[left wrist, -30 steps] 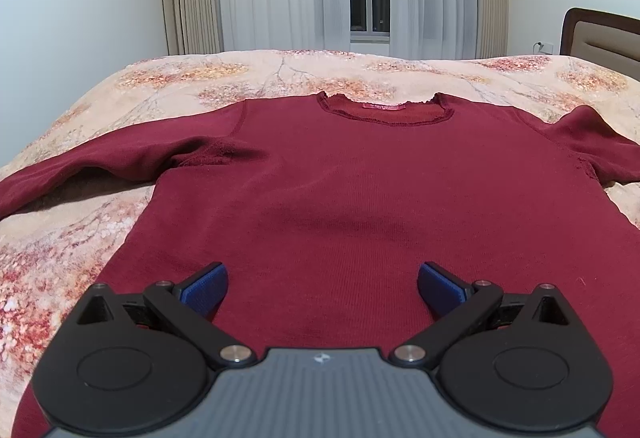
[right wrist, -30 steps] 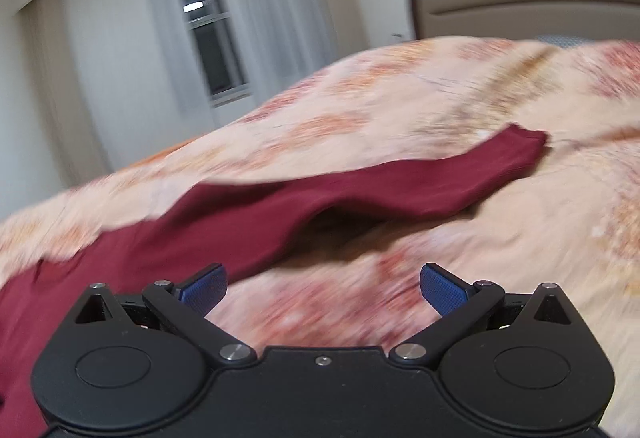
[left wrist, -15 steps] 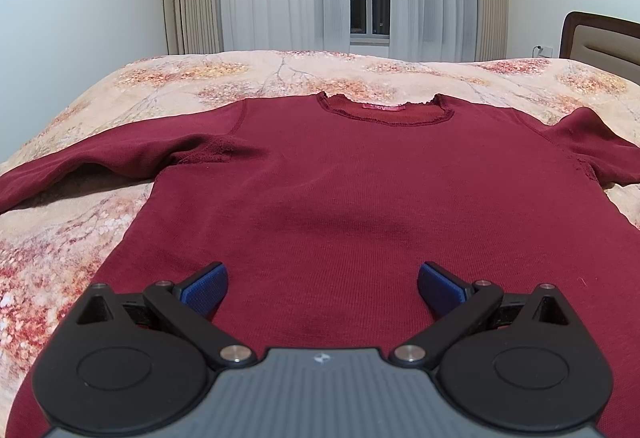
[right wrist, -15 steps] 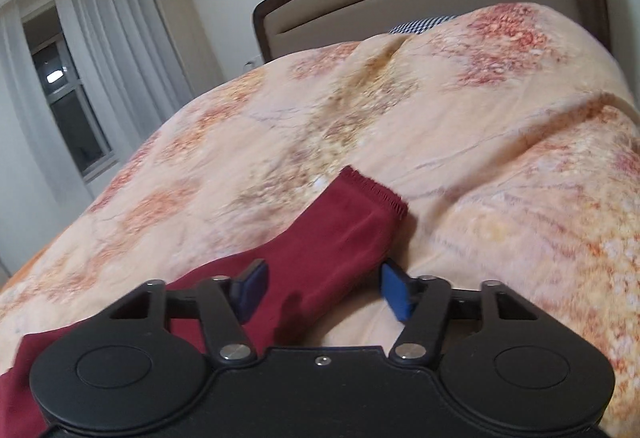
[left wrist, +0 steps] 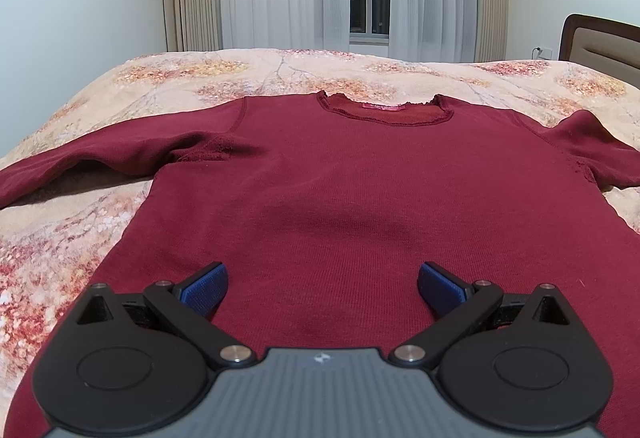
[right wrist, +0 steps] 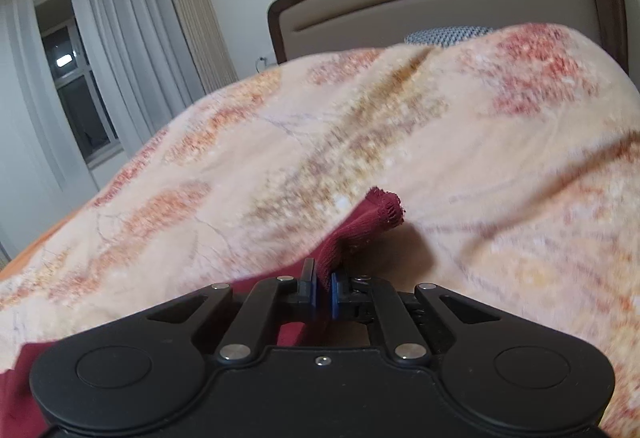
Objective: Fold small clothes
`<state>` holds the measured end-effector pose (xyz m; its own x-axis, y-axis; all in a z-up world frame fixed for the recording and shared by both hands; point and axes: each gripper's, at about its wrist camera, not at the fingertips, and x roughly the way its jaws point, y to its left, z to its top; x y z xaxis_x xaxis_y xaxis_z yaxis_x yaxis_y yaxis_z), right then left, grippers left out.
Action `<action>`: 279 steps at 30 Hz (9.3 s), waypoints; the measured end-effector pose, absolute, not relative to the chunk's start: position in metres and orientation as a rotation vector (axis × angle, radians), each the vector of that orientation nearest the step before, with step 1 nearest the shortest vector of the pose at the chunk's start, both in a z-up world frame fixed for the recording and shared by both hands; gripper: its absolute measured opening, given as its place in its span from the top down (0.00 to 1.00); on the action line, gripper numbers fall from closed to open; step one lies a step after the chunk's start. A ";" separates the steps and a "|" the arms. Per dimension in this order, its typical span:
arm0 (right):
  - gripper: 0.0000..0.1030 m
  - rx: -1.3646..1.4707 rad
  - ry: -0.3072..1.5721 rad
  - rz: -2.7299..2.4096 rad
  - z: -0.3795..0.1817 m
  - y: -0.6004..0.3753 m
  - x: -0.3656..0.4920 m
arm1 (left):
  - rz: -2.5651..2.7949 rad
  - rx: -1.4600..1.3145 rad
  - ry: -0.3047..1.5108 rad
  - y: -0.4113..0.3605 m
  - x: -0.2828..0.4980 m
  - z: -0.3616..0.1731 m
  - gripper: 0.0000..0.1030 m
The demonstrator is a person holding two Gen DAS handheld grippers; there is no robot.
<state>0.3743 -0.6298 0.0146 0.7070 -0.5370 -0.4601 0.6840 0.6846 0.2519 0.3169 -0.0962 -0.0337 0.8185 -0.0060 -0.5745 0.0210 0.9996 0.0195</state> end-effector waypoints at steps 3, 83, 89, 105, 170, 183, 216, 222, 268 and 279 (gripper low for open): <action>0.94 0.396 0.339 -0.682 0.037 -0.623 0.376 | -0.036 0.010 0.626 -0.093 0.317 -0.027 0.00; 0.01 -0.191 0.478 -0.289 -0.030 -0.380 0.472 | 0.201 -0.127 0.648 -0.012 0.411 -0.025 0.00; 0.01 -0.195 0.457 -0.266 -0.013 -0.370 0.463 | 0.169 -0.170 0.647 0.002 0.397 -0.009 0.00; 0.01 -0.051 0.501 0.289 0.029 -0.292 0.324 | 0.478 -0.495 0.523 0.201 0.278 0.012 0.00; 0.00 0.180 0.413 0.119 -0.005 -0.353 0.250 | -0.227 -0.033 0.161 -0.111 0.394 0.081 0.94; 0.00 0.263 0.430 0.054 -0.021 -0.379 0.237 | -0.344 0.003 0.419 -0.167 0.402 0.012 0.93; 0.14 0.233 0.489 0.242 0.009 -0.338 0.365 | 0.042 -0.282 0.531 -0.003 0.334 -0.015 0.00; 0.57 0.193 0.565 0.177 0.001 -0.326 0.421 | 0.016 -0.417 0.496 0.020 0.323 -0.028 0.00; 0.01 -0.111 0.490 -0.084 -0.024 -0.314 0.428 | 0.206 -0.281 0.586 0.028 0.399 -0.022 0.00; 0.01 -0.107 0.511 0.058 0.003 -0.318 0.325 | 0.142 -0.243 0.557 0.047 0.305 0.015 0.00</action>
<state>0.3251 -0.3177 0.0034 0.8707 0.0286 -0.4910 -0.0819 0.9928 -0.0873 0.3052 0.0466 0.0146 0.8402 0.0676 -0.5381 -0.1984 0.9617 -0.1891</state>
